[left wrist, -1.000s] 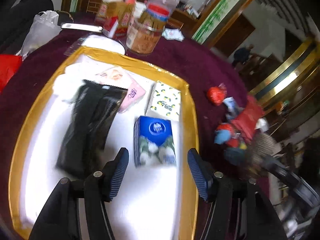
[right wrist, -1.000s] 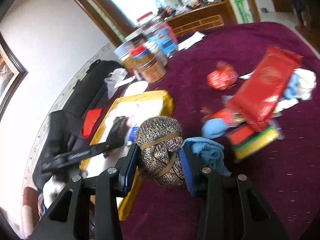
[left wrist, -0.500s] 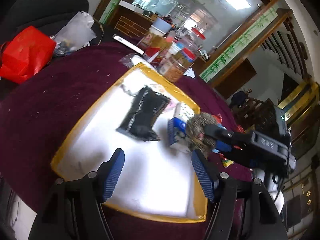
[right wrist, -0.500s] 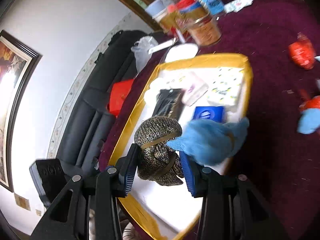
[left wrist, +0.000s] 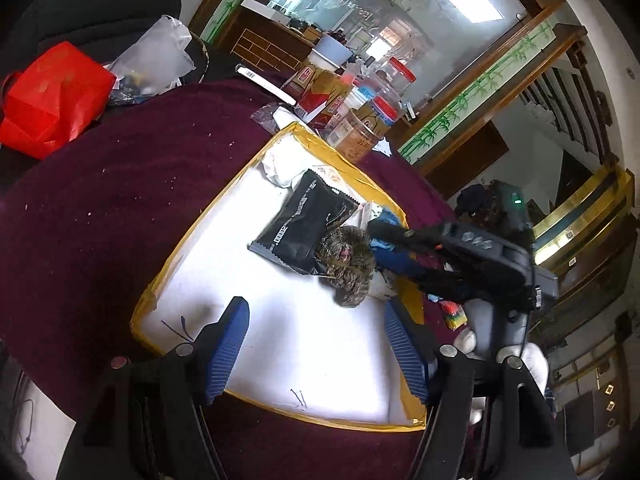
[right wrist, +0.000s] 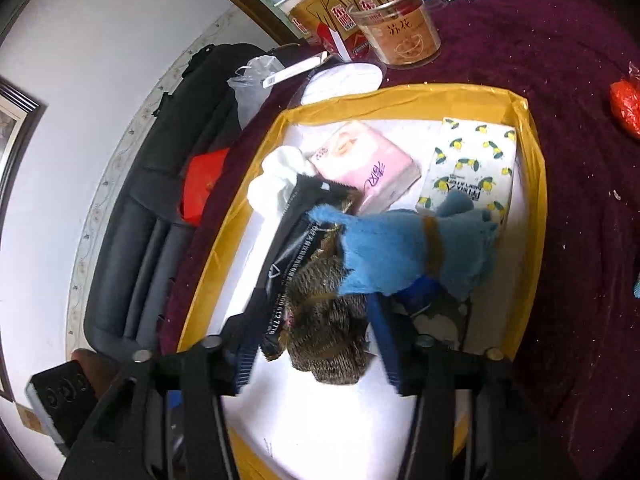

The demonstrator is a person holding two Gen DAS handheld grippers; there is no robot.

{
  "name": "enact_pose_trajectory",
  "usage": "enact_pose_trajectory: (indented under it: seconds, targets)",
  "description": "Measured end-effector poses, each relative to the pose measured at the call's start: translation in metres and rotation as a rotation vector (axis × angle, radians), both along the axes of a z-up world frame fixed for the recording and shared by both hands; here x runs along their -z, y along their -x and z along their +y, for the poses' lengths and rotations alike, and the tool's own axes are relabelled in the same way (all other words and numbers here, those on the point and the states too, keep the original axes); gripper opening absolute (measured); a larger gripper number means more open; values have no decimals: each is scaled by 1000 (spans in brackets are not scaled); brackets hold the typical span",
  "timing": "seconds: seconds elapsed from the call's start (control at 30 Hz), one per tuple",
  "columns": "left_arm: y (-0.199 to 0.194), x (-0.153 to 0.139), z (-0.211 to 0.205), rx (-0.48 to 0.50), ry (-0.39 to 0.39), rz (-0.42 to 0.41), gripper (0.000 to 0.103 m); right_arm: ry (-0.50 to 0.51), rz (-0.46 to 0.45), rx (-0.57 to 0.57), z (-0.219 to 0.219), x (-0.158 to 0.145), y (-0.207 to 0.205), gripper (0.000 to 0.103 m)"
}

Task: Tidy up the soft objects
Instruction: 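Lower the knitted brown ball into the tray and open the right gripper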

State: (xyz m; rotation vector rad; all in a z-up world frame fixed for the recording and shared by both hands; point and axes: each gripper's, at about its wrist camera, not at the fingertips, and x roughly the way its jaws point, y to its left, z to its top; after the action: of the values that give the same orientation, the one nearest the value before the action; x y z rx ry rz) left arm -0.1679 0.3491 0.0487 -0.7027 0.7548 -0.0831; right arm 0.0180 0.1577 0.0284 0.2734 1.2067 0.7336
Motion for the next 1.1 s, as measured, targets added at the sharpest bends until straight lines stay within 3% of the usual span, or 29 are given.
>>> enact_pose_trajectory:
  seconds: [0.2, 0.33, 0.5, 0.53, 0.6, 0.63, 0.7, 0.9, 1.0, 1.1]
  targets:
    - [2, 1, -2, 4, 1, -3, 73, -14, -104, 8, -15, -32, 5, 62]
    - [2, 1, -7, 22, -2, -2, 73, 134, -210, 59, -21, -42, 2, 62]
    - [3, 1, -10, 34, -9, 4, 73, 251, -216, 59, -16, -22, -7, 62]
    - [4, 0, -10, 34, -10, 4, 73, 272, -226, 52, -13, -18, -7, 61]
    - [5, -1, -10, 31, -18, 6, 73, 312, -252, 28, -8, -14, -3, 44]
    - [5, -1, -11, 31, -19, 6, 73, 322, -270, 21, -7, -14, -1, 42]
    - [5, -1, -13, 33, -20, 9, 73, 294, -285, 17, -10, -19, 3, 35]
    - [6, -7, -29, 69, -42, 6, 73, 170, -323, 64, -44, -52, 14, 35]
    - [7, -11, -39, 96, -61, -1, 73, 110, -342, 96, -85, -73, 27, 36]
    - [5, -16, -53, 131, -79, -13, 73, 118, -379, 144, -131, -84, 46, 37]
